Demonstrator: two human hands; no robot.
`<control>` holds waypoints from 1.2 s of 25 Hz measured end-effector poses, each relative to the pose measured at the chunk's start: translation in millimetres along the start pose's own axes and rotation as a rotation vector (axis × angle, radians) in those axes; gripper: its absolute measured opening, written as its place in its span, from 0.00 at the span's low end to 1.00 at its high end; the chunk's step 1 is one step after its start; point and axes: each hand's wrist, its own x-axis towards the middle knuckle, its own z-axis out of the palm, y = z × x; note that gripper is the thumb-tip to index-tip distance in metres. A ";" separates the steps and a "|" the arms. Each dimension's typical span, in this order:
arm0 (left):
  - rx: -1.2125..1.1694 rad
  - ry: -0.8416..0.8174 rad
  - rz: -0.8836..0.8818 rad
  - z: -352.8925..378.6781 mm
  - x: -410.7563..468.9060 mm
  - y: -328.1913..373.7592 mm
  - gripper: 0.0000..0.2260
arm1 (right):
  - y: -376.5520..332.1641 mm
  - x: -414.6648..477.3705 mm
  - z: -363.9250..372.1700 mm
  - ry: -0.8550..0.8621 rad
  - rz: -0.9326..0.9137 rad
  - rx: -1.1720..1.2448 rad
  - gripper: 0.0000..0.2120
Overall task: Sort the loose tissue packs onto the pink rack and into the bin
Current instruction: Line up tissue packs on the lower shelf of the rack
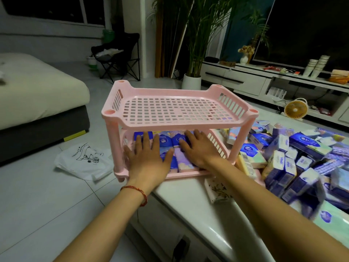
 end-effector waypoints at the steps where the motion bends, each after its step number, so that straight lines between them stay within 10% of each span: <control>1: 0.001 0.004 0.011 2.0 0.6 0.4 0.29 | -0.4 1.0 0.1 0.006 -0.012 -0.033 0.28; 30: 0.099 -0.219 0.208 -6.4 2.7 -3.2 0.25 | -16.2 -55.5 -4.8 -0.244 -0.180 -0.168 0.29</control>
